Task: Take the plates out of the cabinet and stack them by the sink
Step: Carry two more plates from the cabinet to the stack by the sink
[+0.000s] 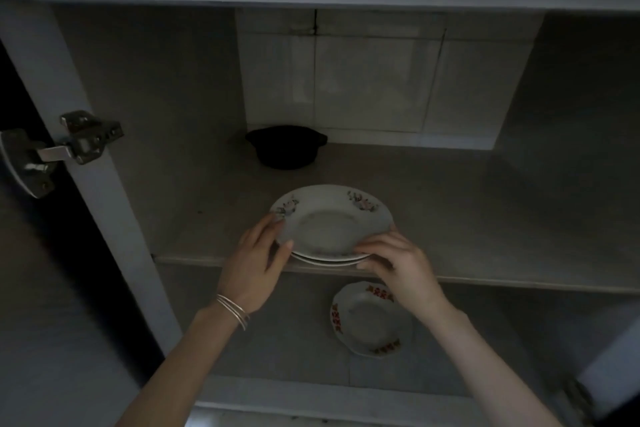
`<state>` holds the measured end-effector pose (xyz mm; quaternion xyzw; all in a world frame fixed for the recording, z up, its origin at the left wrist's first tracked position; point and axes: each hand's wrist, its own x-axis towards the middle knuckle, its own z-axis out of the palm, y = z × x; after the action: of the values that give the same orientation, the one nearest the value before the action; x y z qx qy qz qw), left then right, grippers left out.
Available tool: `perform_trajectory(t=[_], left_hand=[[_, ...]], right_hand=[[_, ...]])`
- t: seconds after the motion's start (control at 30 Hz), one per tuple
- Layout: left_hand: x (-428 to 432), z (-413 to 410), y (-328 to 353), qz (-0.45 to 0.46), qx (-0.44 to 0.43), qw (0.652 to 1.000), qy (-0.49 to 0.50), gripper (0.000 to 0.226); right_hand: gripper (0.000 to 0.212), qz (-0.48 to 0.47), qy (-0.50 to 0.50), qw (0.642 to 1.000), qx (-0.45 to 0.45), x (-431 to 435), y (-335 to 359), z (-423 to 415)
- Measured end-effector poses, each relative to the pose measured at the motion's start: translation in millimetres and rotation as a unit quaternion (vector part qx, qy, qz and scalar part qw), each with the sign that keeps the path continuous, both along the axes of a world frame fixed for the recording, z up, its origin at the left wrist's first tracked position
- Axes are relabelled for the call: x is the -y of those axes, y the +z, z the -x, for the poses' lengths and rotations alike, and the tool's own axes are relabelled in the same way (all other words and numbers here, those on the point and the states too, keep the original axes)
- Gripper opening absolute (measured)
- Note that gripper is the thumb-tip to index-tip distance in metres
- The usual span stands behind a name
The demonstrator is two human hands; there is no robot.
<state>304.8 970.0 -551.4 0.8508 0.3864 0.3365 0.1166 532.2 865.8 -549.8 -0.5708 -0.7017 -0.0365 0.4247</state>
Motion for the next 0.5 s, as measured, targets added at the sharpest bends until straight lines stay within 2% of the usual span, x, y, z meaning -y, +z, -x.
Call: perform_trajectory(t=[0.07,0.17,0.27,0.4,0.5], left_hand=[[-2,-6,4,0.055,0.013,0.998,0.004,0.078],[-8,-15,14,0.104,0.028,0.994,0.013,0.062],[-19,-23,22,0.155,0.046,0.987,0.014,0.064],[-29,-27,26,0.253,0.142,0.957,0.018,0.055],[-29,-30,23,0.291,0.2,0.936,0.018,0.047]], right_hand=[[0.044,0.027,0.019,0.998,-0.048,2,8,-3],[0.053,0.105,-0.017,0.988,-0.113,1,23,-8],[0.054,0.16,-0.069,0.974,-0.142,-14,25,-11],[0.046,0.195,-0.077,0.939,-0.274,-33,19,-12],[0.039,0.183,-0.091,0.912,-0.357,-36,14,-10]])
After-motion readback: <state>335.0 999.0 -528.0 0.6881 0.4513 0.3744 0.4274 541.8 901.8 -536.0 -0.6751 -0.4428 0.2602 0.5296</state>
